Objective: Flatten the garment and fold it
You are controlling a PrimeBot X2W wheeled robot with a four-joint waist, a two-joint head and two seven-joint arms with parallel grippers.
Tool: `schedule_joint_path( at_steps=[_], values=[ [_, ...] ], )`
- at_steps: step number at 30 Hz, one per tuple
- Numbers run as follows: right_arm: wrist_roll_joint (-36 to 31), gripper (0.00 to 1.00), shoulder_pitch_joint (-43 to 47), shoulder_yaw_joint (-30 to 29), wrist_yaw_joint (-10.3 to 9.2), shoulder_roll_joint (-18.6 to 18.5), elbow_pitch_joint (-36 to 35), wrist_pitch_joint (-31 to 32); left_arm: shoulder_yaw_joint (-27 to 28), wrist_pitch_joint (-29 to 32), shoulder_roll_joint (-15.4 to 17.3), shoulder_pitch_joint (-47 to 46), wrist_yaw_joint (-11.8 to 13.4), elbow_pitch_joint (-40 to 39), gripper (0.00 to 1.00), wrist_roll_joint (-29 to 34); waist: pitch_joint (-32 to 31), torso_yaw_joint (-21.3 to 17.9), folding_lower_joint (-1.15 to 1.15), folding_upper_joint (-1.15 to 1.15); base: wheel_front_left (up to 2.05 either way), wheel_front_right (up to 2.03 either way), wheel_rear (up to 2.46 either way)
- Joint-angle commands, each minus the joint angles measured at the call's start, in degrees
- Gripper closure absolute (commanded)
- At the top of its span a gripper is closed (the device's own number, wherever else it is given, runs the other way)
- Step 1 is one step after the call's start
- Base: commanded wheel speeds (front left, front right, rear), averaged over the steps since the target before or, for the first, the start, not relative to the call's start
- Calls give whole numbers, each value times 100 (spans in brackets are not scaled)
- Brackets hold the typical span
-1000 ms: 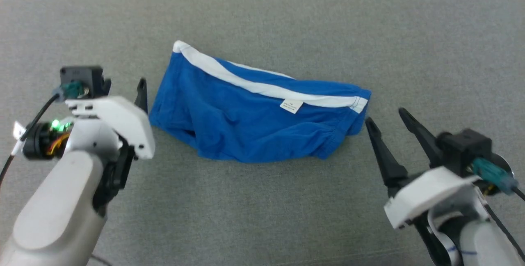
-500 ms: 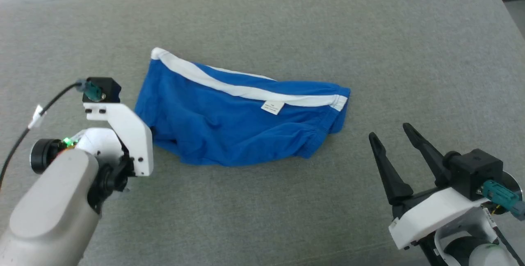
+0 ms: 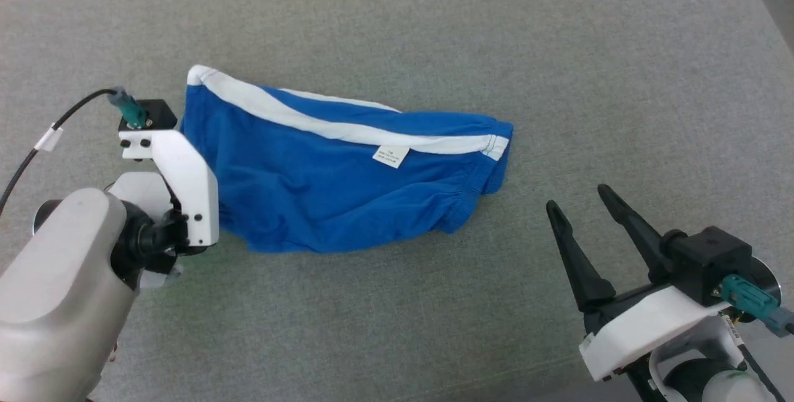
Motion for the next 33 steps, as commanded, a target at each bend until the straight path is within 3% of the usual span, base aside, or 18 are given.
schedule_joint_path(
  at_steps=[1,10,14,27,33],
  values=[
    [-7,0,-28,2,-11,7,-20,26,-256,155,-140,645,54,249,100,-52,-3,7,0,0,0,0,0],
    [580,0,-149,-157,-11,7,441,686,63,-1699,-122,1266,658,-547,100,553,-285,251,0,0,0,0,0],
    [840,0,-447,-205,-11,7,751,1209,98,-2236,-9,1500,692,-1089,100,763,-371,438,0,0,0,0,0],
    [1470,0,-1959,115,-11,7,2289,2833,-1,-2377,135,1390,589,-1812,100,955,-197,769,0,0,0,0,0],
    [1366,0,-2337,267,-11,7,3143,3053,-18,-2460,81,1358,571,-1841,100,953,-73,826,0,0,0,0,0]
  ],
)
